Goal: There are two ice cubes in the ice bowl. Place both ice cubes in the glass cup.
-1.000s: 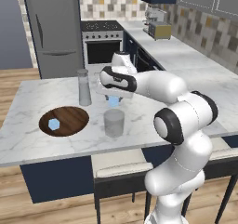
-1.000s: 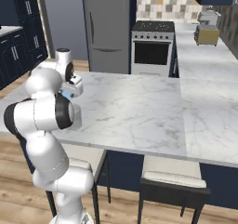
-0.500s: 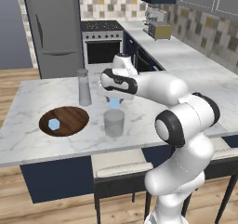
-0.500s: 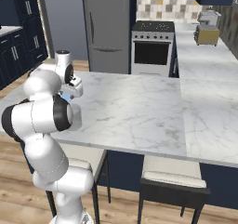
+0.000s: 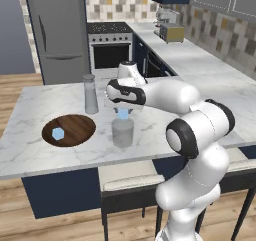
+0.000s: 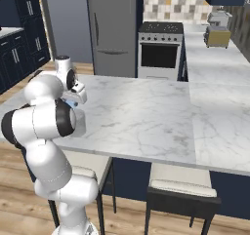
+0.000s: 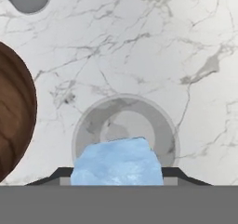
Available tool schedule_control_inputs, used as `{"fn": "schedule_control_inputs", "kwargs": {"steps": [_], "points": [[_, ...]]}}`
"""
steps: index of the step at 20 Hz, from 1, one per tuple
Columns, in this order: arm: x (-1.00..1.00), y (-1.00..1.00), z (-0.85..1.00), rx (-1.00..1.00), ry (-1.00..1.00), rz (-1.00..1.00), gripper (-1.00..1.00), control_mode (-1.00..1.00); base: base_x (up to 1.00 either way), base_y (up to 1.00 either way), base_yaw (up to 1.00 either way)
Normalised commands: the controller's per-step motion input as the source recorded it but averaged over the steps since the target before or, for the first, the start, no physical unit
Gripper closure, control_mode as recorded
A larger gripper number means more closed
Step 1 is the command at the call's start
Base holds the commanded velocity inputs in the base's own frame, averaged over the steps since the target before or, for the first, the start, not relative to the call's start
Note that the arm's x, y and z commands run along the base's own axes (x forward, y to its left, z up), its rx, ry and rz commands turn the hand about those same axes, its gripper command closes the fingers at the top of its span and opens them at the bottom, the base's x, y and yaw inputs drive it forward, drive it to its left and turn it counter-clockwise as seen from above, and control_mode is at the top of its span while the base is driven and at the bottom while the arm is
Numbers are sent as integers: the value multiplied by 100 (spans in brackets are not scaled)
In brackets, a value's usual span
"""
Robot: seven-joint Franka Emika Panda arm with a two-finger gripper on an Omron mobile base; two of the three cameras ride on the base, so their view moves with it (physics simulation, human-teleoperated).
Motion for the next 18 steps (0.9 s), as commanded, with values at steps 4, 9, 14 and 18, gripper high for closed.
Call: {"fn": "schedule_control_inputs", "kwargs": {"steps": [4,9,14,18], "points": [[0,0,-27,-3,4,0,100,-100,0,0,0],[0,0,-19,-5,2,0,100,-100,0,0,0],[0,0,-10,-5,0,0,100,-100,0,0,0],[1,0,-1,-1,0,0,100,-100,0,0,0]]}}
